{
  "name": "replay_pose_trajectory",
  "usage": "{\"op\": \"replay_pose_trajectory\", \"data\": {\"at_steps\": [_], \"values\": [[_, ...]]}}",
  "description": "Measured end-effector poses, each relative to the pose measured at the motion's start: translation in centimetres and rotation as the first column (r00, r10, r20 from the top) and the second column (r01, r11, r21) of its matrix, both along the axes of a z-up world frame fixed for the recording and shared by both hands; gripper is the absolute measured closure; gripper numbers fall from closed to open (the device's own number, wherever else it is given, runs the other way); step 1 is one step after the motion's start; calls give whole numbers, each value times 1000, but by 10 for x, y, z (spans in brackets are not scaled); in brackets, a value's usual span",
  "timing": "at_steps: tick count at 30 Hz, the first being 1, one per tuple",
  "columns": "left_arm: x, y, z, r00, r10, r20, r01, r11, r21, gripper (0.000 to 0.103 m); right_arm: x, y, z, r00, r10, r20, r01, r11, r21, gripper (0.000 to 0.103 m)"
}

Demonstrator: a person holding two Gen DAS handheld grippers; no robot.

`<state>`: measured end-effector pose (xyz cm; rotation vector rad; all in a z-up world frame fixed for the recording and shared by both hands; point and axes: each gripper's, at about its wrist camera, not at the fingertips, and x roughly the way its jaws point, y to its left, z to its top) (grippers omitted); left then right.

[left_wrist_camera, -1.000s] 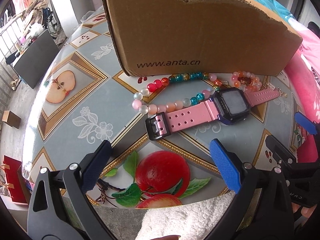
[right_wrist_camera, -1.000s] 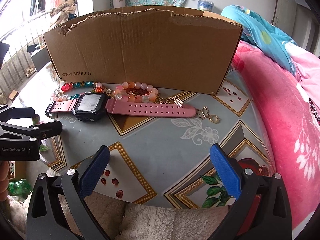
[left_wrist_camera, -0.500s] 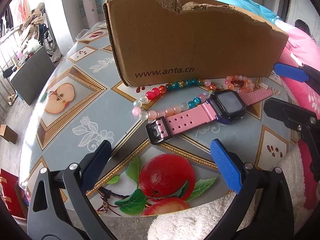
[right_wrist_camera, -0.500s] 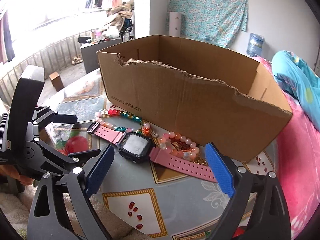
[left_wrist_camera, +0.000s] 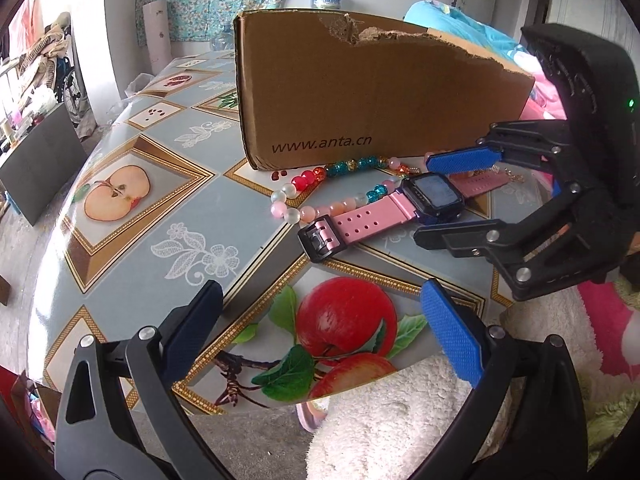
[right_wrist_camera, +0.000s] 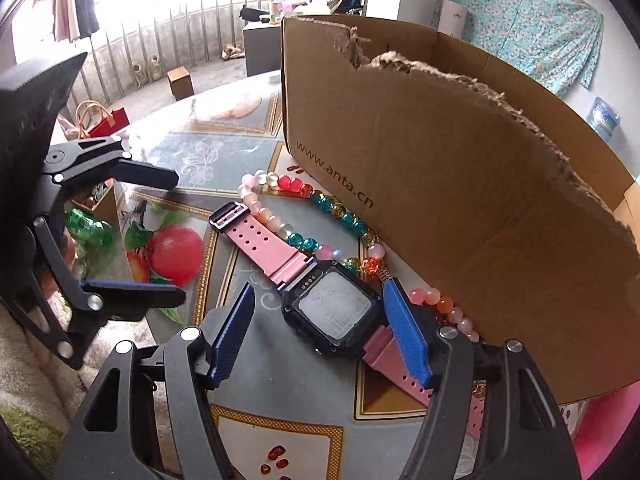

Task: Organize jewelry
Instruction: 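Reach the right gripper to the pink-strapped watch and close on its face, then grasp the pink watch strap with the left gripper while the right gripper holds the watch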

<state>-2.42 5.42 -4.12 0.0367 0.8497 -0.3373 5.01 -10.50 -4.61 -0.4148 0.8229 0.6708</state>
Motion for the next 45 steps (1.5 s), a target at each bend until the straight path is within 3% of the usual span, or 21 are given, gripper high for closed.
{"op": "replay_pose_trajectory", "data": {"at_steps": [3,8,11,14,19,27,30,32,35,40,45], "values": [[-6,7,6,999,-14,29,15,1000,-24,7,-6,1,1,1000,12,0,-12,1000,-16,39],[-13,1,16,995,-66,80,65,998,10,10,-19,7,1,1000,31,-5,-31,999,-41,49],[-16,-10,19,990,-110,91,107,994,39,27,-23,5,2,999,33,-18,-34,998,-46,52],[-17,-20,19,982,-164,98,154,982,107,38,-20,6,4,998,48,-51,-51,997,-54,52],[-19,-43,19,956,-264,128,223,937,267,46,0,-2,11,982,77,-171,-80,997,-13,52],[-23,-71,18,928,-361,93,310,887,342,60,27,-23,12,923,119,-365,-84,990,110,52],[-24,-81,17,926,-363,104,303,878,370,72,35,-29,9,907,130,-401,-79,987,140,52],[-20,-83,16,931,-348,111,282,879,385,85,36,-30,8,908,124,-401,-67,986,152,52],[-11,-79,17,938,-333,94,282,894,347,91,29,-37,8,925,84,-371,-29,988,153,52],[0,-67,18,949,-312,52,288,920,264,98,3,-58,13,964,-6,-267,53,985,166,48],[9,-61,20,950,-310,39,293,928,232,99,-16,-77,14,978,-122,-172,150,975,162,48]]}}
